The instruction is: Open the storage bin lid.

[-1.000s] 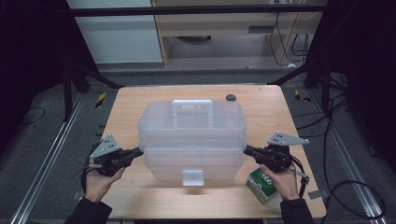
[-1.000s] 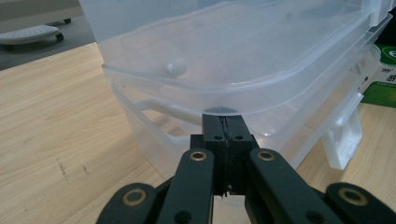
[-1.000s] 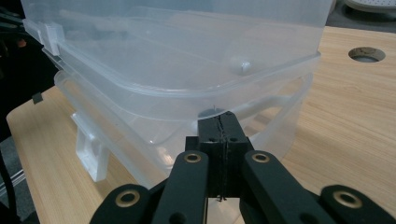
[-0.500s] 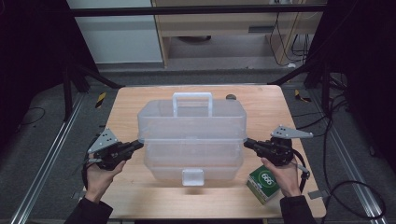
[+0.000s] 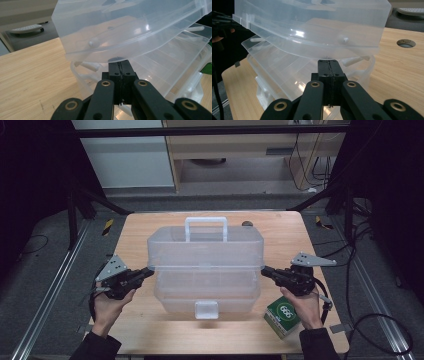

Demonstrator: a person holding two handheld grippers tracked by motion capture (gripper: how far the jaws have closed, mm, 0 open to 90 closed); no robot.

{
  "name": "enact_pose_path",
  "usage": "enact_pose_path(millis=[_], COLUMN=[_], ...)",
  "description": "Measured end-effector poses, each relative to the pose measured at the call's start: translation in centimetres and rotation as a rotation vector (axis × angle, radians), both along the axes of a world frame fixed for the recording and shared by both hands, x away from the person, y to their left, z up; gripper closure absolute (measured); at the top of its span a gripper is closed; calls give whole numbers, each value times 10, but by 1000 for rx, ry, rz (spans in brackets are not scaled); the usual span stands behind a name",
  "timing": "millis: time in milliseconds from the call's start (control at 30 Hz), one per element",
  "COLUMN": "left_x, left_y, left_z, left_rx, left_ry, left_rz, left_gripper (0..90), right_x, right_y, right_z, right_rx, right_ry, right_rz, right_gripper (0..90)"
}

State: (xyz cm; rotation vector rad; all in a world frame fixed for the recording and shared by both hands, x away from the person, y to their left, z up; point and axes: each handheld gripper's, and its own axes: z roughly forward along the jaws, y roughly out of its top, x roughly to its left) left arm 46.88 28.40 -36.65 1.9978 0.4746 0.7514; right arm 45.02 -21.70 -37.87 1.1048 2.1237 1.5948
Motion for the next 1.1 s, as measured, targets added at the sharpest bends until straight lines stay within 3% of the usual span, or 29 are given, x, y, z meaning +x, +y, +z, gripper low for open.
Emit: enact_pose_path(millis=[200,400,567,1100], left_x=[2,4,9,13], left_y=[4,4,1,-10], left_z=[-4,-7,-6,-6], left_rx=[57,39,36,26], left_ry=[0,-10,-24,-80], left_rz=[58,97,96,106], left_gripper=[786,647,555,562], right_x=[-1,-2,-2,-2], right_y=[1,1,1,2], right_z=[-1,-1,-1,-1], right_rx=[-11,-15,-15,-18], right_ry=[3,2,3,4], right_rz=[6,7,5,5], right_gripper=[900,900,900,900])
